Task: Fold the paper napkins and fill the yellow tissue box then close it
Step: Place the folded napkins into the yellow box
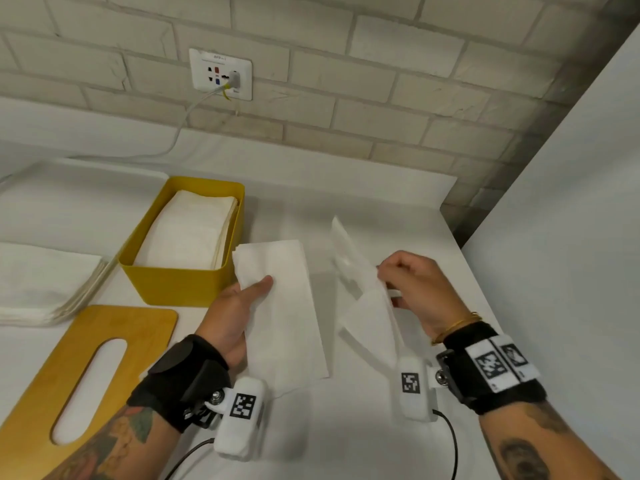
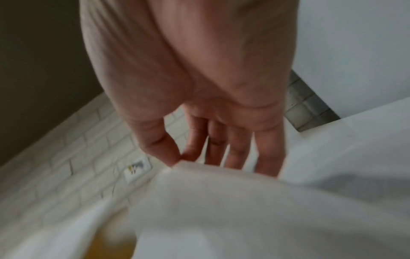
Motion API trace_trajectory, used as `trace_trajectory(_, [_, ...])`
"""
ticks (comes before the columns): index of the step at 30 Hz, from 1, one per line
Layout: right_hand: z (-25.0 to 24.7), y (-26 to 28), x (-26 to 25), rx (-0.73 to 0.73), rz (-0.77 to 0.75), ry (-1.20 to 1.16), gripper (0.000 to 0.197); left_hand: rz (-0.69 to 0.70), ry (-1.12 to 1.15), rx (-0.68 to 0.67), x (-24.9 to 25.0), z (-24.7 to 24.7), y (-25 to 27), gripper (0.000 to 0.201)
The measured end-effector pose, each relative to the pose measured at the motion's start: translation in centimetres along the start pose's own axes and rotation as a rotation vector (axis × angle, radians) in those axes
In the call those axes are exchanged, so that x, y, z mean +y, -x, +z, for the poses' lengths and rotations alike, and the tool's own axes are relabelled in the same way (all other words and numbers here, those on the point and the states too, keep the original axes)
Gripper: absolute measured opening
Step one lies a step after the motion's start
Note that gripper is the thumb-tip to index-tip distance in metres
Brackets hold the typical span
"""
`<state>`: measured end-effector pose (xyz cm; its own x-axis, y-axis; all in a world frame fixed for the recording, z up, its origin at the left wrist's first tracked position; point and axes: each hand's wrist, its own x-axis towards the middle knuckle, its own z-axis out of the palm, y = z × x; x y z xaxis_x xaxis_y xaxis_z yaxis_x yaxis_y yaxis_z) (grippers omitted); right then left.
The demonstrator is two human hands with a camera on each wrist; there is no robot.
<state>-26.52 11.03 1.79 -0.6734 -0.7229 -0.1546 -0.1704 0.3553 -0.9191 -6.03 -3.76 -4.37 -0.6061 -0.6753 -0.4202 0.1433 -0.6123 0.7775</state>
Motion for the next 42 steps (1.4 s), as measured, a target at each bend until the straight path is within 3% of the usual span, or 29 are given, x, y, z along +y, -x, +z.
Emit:
trace_trajectory(3, [-0.3,1.3,-2.7,-0.116,-0.057,-0.468,0.022,-0.036,0.017,-0.029,-0.3,0.8,-0.2,0.029])
trace_trajectory(5, [0.0,1.7,-3.4,-0.192,-0.079,-0.707,0.010,-0.068,0.024,-0.044,-0.5,1.5,-0.4,0.031])
trace_trajectory(8, [1.1,2.3,-3.2,-0.227,-0.082,-0.953,0.015,-0.088,0.067,-0.096,-1.0,2.5,-0.6,0.035])
trace_trajectory(9, [1.7,2.7,-3.4,-0.192,-0.062,-0.995,0.006,-0.070,0.087,-0.143,-1.1,2.8,-0.5,0.035])
trace_trajectory(12, [2.9,3.1,-1.7,-0.063,-0.053,-0.906,0.042,-0.098,0.167,-0.182,-1.1,2.9,0.0,0.031])
trace_trajectory(14, [3.0,3.1,0.0,0.015,0.005,-0.776,0.033,-0.185,0.233,-0.114,-2.0,1.2,-1.0,0.034])
trace_trajectory(16, [3.1,2.3,1.8,0.108,-0.041,-0.542,0.028,-0.233,0.297,-0.090,-3.4,-0.9,-3.2,0.068])
trace_trajectory(17, [3.4,1.8,2.2,0.093,-0.033,-0.474,0.029,-0.247,0.317,-0.168,-3.3,-1.5,-3.2,0.074])
trace_trajectory(21, [3.0,0.0,4.9,0.051,-0.040,-0.294,0.018,-0.186,0.338,-0.316,-0.9,1.9,0.7,0.042])
trace_trajectory(22, [2.9,-0.3,5.5,0.091,-0.049,-0.228,0.022,-0.159,0.334,-0.277,-1.3,1.9,0.2,0.043])
trace_trajectory(25, [2.9,-0.4,6.4,0.140,-0.022,-0.127,0.032,-0.126,0.305,-0.259,-1.3,2.1,0.1,0.072])
trace_trajectory(26, [2.6,-0.2,6.7,0.180,-0.060,-0.087,0.034,-0.128,0.272,-0.271,-1.2,2.1,0.2,0.069])
trace_trajectory(29, [2.1,1.2,6.1,0.273,0.023,-0.539,0.031,-0.105,0.073,-0.339,-1.4,2.1,0.3,0.038])
trace_trajectory(31, [1.4,1.1,5.3,0.259,0.241,-0.885,0.026,-0.084,-0.056,-0.346,-1.6,1.9,0.3,0.042])
trace_trajectory(32, [1.0,0.7,4.9,0.208,0.344,-0.921,0.028,-0.077,-0.096,-0.348,-1.7,1.9,0.3,0.044])
trace_trajectory(34, [0.5,-0.2,4.7,0.143,0.441,-0.799,0.037,-0.076,-0.134,-0.352,-1.5,1.9,0.4,0.045])
trace_trajectory(38, [-0.8,-1.7,4.8,0.133,0.352,-0.493,0.018,-0.076,-0.124,-0.373,-1.3,1.8,0.4,0.046])
trace_trajectory(42, [-3.7,-3.3,4.9,0.286,0.243,-0.630,0.015,-0.053,0.016,-0.341,-0.4,1.5,0.5,0.045])
